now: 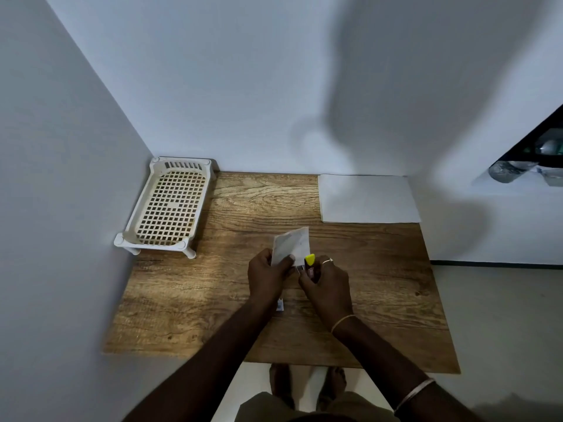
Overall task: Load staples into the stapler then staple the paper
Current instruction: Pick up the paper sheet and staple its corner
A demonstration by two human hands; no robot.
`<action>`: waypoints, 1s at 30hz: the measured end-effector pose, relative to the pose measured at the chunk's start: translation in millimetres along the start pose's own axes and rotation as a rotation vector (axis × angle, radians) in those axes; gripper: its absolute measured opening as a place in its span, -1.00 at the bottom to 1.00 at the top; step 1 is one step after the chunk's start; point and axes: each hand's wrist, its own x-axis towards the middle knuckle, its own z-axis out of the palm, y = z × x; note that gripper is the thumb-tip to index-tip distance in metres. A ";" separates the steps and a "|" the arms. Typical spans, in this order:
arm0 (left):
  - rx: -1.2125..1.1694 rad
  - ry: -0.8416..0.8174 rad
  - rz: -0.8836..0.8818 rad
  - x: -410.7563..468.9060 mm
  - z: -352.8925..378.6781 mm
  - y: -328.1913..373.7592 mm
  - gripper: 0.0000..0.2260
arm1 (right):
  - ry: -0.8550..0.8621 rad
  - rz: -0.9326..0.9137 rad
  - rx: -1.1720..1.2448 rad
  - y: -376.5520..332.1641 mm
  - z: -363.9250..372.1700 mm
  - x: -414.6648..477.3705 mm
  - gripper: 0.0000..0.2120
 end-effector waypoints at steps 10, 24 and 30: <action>-0.084 0.008 -0.050 0.8 -6.2 4.0 -0.79 | -0.195 0.056 0.088 -2.0 1.8 2.2 -0.76; -0.164 0.023 -0.133 9.1 -9.5 2.9 -0.74 | -0.268 0.119 0.083 9.4 0.3 4.4 -0.76; -0.147 0.007 -0.139 16.3 -12.3 2.2 -0.79 | -0.227 0.011 -0.074 22.3 2.2 5.8 -0.79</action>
